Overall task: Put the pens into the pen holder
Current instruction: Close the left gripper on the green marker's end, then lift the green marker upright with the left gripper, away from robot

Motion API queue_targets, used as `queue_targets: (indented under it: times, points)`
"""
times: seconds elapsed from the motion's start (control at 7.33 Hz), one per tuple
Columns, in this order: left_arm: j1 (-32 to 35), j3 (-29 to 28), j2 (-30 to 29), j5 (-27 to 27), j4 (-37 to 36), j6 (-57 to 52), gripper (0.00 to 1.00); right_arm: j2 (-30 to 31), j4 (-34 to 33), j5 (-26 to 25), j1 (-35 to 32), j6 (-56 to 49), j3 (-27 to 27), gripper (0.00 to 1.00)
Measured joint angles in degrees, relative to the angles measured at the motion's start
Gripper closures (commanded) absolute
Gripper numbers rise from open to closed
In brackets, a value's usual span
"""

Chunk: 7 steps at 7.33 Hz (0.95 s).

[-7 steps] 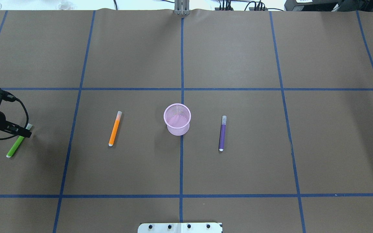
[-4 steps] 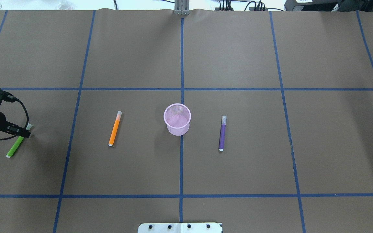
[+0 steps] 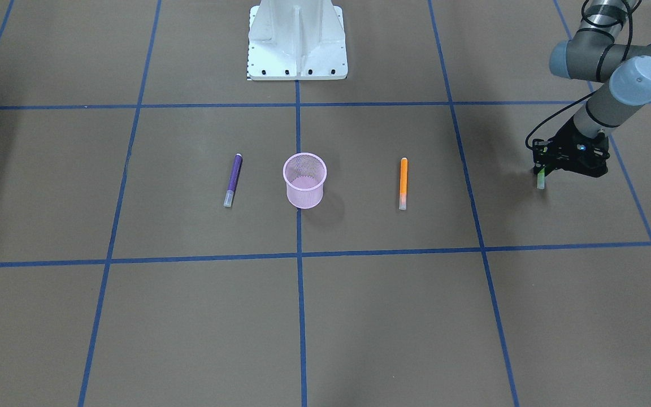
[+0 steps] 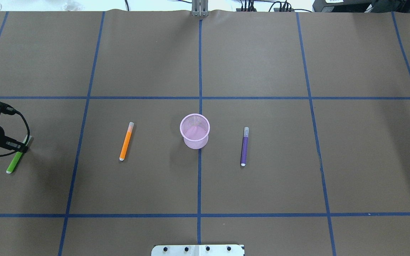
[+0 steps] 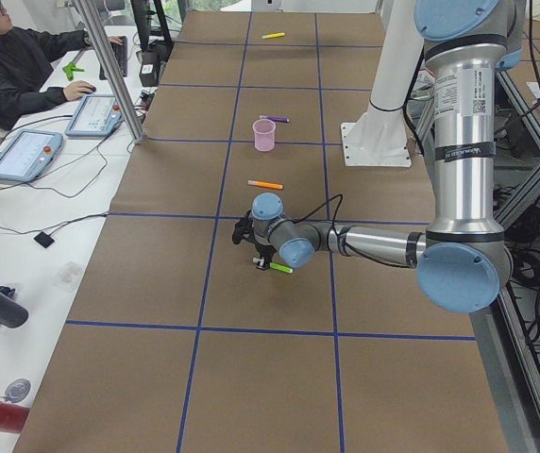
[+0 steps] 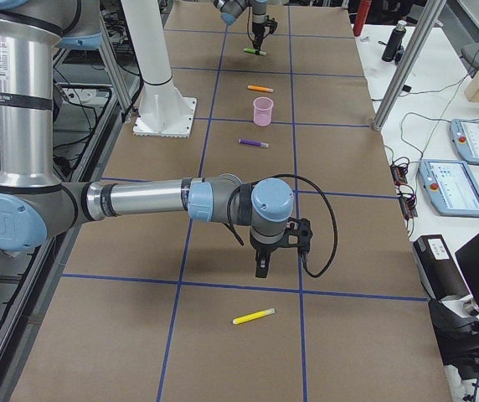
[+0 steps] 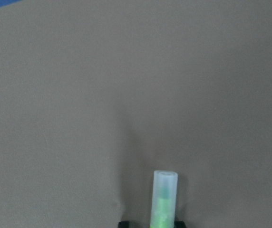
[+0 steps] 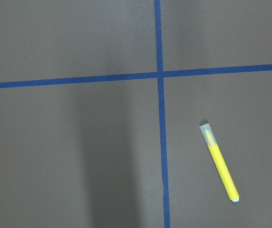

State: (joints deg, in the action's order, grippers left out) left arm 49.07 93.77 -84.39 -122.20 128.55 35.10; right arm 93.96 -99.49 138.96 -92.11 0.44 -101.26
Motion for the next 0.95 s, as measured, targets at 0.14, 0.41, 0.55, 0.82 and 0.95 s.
queue_targets:
  times: [0.14,0.41,0.55,0.82,0.95]
  points:
    - [-0.02,0.77,0.8,0.02,0.01,0.09,1.0,0.0,0.0,0.01,0.0,0.01,0.01,0.01]
    - [0.04,3.35,1.84,0.05,-0.02,0.16,1.0,-0.07,0.08,0.08,0.0,0.02,-0.49,0.01]
    - [0.32,5.56,1.8,0.28,0.01,0.25,1.0,-0.19,1.09,0.18,0.0,-0.09,-1.05,0.01]
    - [2.03,8.51,0.0,0.96,-0.22,0.38,1.0,-0.16,9.85,0.72,0.02,0.04,-0.81,0.01]
    - [3.44,8.96,-2.98,1.37,-1.63,0.43,1.0,-0.34,13.5,0.57,0.3,0.07,1.15,0.01]
